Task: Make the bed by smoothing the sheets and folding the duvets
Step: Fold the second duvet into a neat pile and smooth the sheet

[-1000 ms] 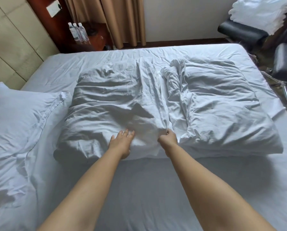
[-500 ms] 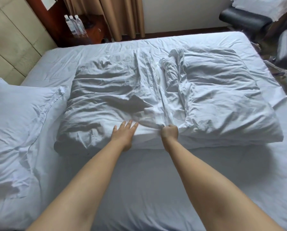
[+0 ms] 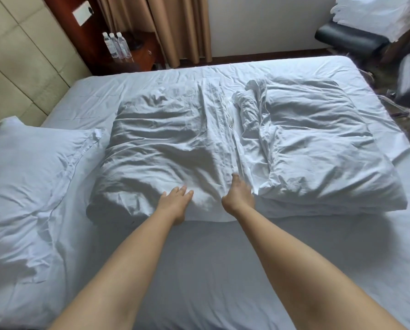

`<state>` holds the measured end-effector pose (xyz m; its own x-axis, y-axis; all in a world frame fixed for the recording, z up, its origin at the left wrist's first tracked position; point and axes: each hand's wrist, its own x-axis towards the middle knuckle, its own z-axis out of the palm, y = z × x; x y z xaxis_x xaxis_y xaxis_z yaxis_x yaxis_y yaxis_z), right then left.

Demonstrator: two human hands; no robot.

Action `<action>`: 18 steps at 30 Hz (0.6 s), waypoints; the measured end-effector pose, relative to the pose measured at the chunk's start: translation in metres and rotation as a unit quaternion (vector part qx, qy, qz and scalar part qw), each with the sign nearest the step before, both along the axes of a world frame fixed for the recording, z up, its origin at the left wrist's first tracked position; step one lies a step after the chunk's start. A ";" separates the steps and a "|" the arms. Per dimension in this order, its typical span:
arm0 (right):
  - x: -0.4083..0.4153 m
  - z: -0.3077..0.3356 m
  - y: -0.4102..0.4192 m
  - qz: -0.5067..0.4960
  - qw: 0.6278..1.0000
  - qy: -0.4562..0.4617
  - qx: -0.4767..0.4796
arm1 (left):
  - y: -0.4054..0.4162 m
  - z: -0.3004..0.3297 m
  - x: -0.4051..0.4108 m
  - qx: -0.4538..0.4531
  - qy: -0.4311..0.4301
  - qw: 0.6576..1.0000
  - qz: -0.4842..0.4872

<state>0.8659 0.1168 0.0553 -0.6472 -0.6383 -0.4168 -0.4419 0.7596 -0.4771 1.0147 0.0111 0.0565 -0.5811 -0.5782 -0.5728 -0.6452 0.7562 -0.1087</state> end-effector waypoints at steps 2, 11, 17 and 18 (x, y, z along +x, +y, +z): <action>0.010 0.002 -0.007 0.040 0.998 0.044 0.010 | -0.009 0.000 0.014 -0.017 -0.001 1.000 0.021; 0.086 -0.013 -0.047 0.276 0.952 0.131 -0.019 | -0.062 -0.005 0.083 -0.068 0.016 0.996 0.057; 0.128 -0.041 -0.084 0.308 0.923 0.224 0.044 | -0.099 -0.031 0.108 -0.062 0.053 0.997 0.004; 0.132 -0.048 -0.089 0.304 0.920 0.238 0.063 | -0.104 -0.036 0.110 -0.074 0.062 0.995 -0.010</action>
<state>0.9984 0.0280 0.0076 -0.3150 -0.9086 -0.2742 -0.9395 0.3394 -0.0454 1.1249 -0.0929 0.0205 -0.6540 -0.6387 -0.4054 -0.6461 0.7503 -0.1399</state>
